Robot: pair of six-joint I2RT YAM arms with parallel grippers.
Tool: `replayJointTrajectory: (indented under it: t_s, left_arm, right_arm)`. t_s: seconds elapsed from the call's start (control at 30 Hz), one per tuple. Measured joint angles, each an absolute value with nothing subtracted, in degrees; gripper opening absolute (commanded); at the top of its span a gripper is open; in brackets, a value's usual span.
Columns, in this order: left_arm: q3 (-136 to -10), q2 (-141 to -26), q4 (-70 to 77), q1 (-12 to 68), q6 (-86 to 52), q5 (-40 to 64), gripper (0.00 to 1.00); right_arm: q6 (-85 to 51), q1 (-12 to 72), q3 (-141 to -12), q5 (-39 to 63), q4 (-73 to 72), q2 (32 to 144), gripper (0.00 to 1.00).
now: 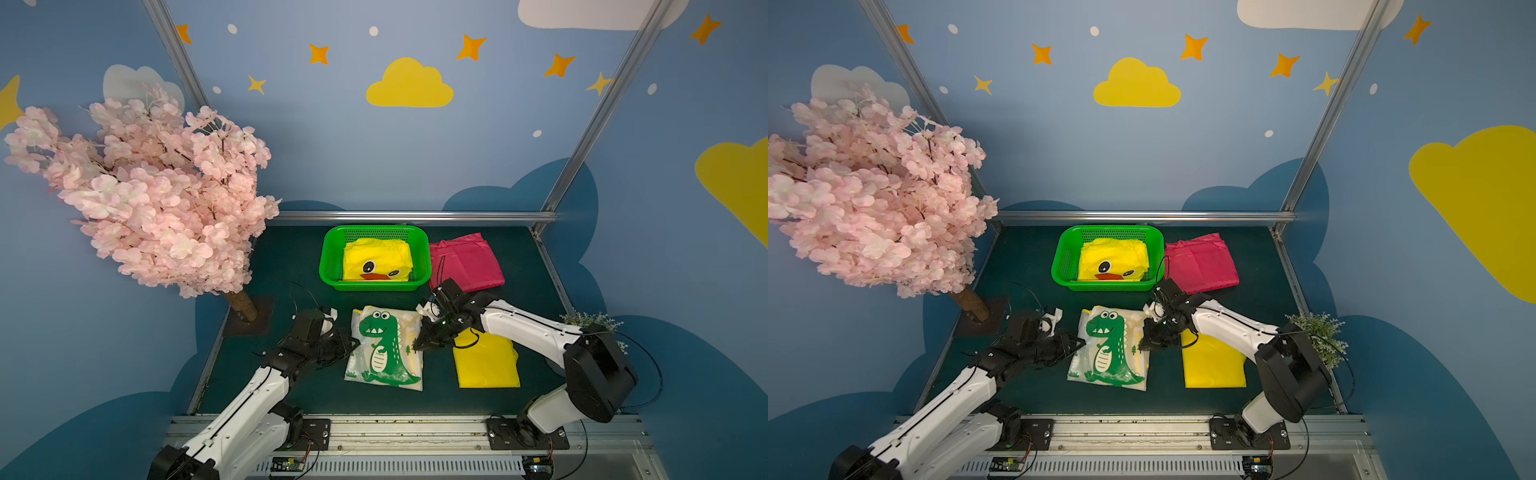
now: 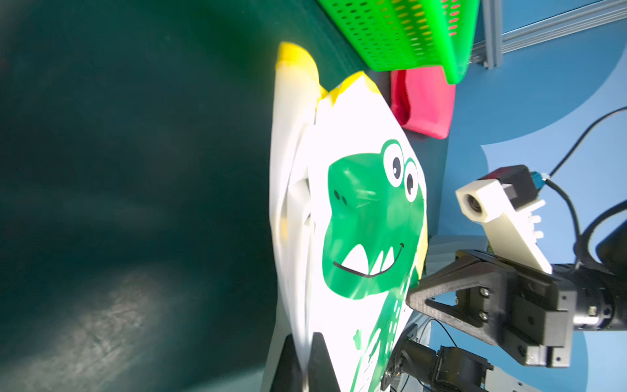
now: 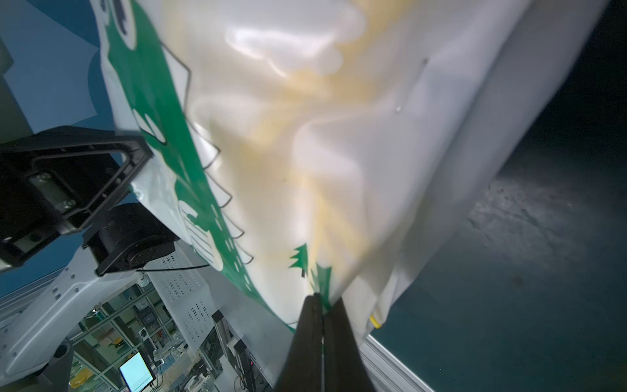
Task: Put the folded raincoat in the basket
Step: Pick up the raincoat from the center of the board, then place the raincoat in the basket.
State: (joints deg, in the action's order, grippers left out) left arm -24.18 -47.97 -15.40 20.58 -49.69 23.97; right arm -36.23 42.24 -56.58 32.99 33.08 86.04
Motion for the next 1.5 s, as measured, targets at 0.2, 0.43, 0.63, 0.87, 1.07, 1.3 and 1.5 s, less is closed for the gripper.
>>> replayJointTrajectory:
  t_s: [0.2, 0.43, 0.63, 0.87, 1.07, 1.3, 1.5]
  left_arm:
    - [-29.93, -48.27, -17.89, 21.08, -49.89, 23.83, 0.02]
    - [-41.23, -56.82, -18.65, 20.29, -48.01, 20.91, 0.02]
    - [-53.32, -69.71, -18.59, 15.68, -45.30, 20.80, 0.02]
    - [-68.34, -86.37, -18.94, 10.81, -41.67, 20.97, 0.02]
    - [-76.58, -96.64, -18.79, 8.97, -39.05, 20.51, 0.02]
    - [-81.52, -105.25, -18.61, 7.01, -37.41, 20.27, 0.02]
    - [-86.32, -111.09, -19.31, 4.78, -35.73, 21.43, 0.02]
  right_arm:
    - [-36.88, 41.78, -59.42, 32.10, 37.89, 80.16, 0.00]
    - [-36.88, 38.44, -69.89, 31.35, 41.28, 80.12, 0.00]
    - [-35.31, 34.00, -82.11, 31.57, 41.87, 87.83, 0.00]
    - [-33.67, 29.32, -99.13, 34.04, 41.93, 104.31, 0.00]
    - [-33.58, 26.61, -112.55, 36.58, 42.28, 117.56, 0.00]
    - [-34.81, 25.41, -122.54, 38.57, 41.74, 128.42, 0.00]
    - [-37.15, 25.32, -122.93, 38.65, 38.30, 132.11, 0.00]
